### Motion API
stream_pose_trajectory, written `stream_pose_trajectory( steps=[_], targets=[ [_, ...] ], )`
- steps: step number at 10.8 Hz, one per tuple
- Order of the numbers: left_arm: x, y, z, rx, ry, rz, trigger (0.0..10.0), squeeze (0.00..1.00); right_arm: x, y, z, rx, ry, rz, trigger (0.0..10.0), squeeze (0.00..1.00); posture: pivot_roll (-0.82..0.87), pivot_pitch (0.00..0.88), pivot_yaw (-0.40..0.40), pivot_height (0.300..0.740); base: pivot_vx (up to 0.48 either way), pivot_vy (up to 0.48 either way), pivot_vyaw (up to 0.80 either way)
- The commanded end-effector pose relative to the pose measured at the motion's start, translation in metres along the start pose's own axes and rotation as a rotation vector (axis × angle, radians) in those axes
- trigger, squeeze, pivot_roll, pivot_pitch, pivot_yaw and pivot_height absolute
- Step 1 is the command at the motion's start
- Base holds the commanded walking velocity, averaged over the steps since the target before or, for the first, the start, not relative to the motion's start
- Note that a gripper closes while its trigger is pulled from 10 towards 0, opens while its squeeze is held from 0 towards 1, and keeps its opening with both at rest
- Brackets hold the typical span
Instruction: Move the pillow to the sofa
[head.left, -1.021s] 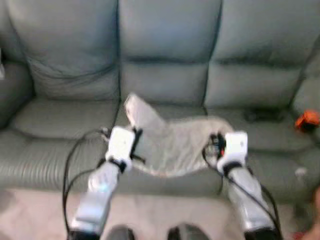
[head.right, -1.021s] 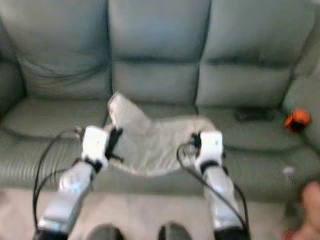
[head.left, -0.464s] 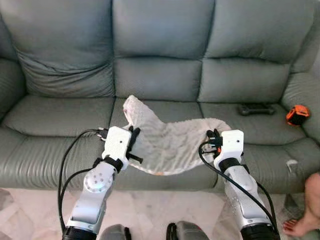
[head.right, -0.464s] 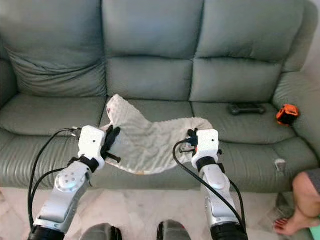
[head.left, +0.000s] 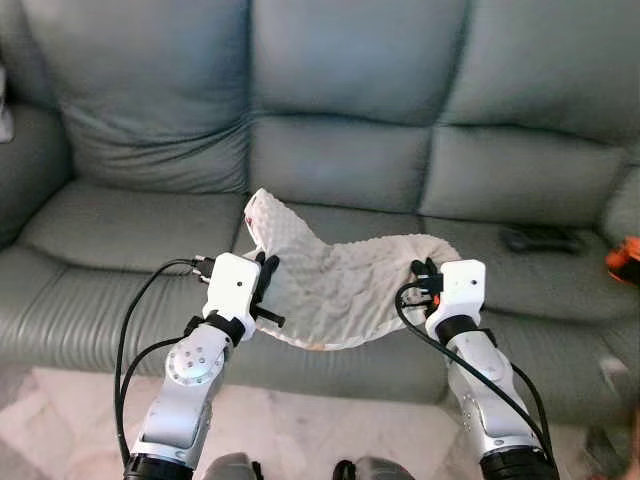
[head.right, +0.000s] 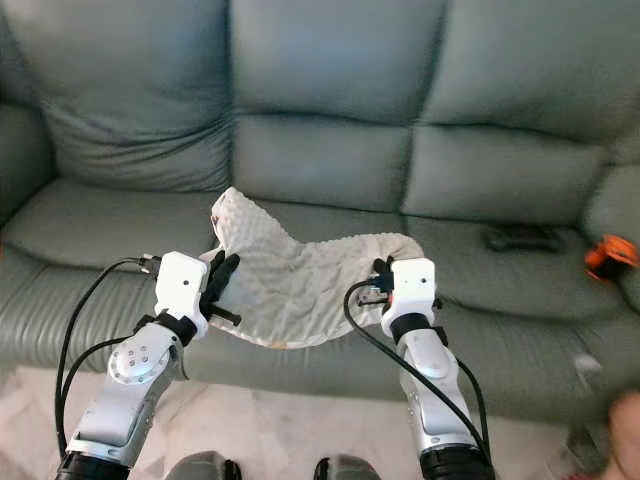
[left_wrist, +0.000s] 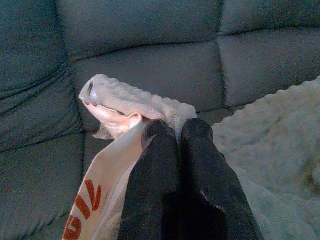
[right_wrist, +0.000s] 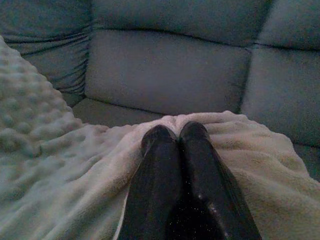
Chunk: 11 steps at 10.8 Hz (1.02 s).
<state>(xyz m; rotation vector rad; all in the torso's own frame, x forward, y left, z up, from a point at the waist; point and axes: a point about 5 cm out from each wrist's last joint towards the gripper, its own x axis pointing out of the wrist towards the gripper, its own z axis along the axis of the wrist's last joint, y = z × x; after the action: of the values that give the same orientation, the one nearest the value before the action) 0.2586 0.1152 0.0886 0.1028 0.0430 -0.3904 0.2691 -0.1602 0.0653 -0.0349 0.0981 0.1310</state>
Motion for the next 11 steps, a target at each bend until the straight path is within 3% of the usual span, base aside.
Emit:
stream_pose_trajectory(
  steps=[1,4,7,8,9,11],
  targets=[
    [0.000,0.000,0.009,0.010,-0.037,-0.002,10.0,0.00,0.002,0.004,0.005,-0.004,-0.023,0.016,10.0,0.00,0.01,0.060,-0.048,0.740,0.349,0.000,0.00],
    [0.001,-0.001,0.008,0.014,-0.027,-0.020,10.0,0.00,0.002,0.004,0.004,0.000,-0.022,0.012,10.0,0.00,0.01,0.066,-0.034,0.740,0.340,0.000,0.00],
    [-0.005,0.001,0.002,0.018,0.008,-0.042,10.0,0.00,0.003,0.005,0.005,0.024,-0.011,-0.010,10.0,0.00,0.00,0.100,-0.026,0.740,0.000,0.000,0.00],
    [-0.007,0.004,-0.004,0.031,0.037,-0.040,10.0,0.00,0.005,0.005,0.010,0.046,-0.013,-0.031,10.0,0.00,-0.01,0.115,-0.028,0.740,0.000,0.000,0.00],
    [-0.002,0.010,-0.001,0.111,0.014,-0.010,10.0,0.00,0.007,0.007,0.012,0.057,-0.013,-0.037,10.0,0.00,-0.01,0.130,-0.022,0.740,0.000,0.000,0.00],
    [0.004,0.022,0.000,0.124,0.020,0.033,10.0,0.00,0.003,0.010,0.006,0.063,0.034,-0.053,10.0,0.00,-0.03,0.148,-0.025,0.740,0.000,0.000,-0.62]
  ],
)
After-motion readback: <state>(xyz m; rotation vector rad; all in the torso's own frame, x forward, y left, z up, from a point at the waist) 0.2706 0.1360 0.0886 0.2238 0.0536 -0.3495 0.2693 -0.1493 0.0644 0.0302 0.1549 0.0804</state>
